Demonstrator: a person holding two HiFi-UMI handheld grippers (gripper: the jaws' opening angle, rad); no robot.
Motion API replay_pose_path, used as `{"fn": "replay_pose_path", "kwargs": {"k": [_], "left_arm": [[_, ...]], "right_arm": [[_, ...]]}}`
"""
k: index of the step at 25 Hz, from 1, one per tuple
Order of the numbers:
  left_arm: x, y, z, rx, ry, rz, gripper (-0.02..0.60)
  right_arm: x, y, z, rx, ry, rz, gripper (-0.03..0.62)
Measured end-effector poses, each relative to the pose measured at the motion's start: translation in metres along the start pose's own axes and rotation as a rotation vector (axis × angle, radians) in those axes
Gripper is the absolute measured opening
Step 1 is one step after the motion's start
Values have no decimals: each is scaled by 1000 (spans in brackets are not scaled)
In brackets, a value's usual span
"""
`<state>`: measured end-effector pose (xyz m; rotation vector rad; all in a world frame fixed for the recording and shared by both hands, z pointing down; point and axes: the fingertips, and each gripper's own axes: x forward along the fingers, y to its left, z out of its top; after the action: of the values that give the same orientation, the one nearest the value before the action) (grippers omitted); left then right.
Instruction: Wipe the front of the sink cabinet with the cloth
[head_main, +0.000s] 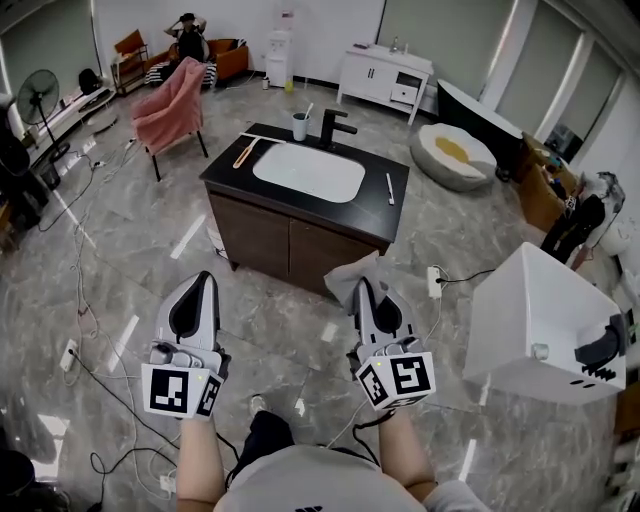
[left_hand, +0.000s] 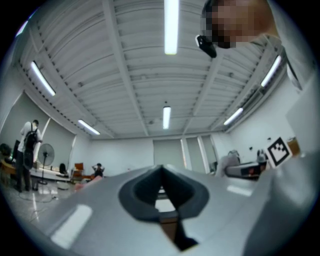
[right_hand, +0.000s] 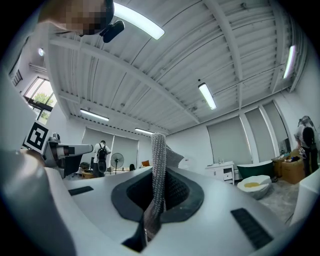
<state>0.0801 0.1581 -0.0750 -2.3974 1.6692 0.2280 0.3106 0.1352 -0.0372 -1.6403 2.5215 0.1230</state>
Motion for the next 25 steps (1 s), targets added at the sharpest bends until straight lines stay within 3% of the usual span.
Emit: {"fn": "replay_pose_path", "kwargs": {"k": [13, 25], "left_arm": [[76, 103, -21, -17, -13, -90, 5], [111, 148, -43, -37, -14, -164, 5]], "right_arm": [[109, 31, -8, -31, -2, -74, 8], [155, 50, -19, -54, 12, -127, 8]]}}
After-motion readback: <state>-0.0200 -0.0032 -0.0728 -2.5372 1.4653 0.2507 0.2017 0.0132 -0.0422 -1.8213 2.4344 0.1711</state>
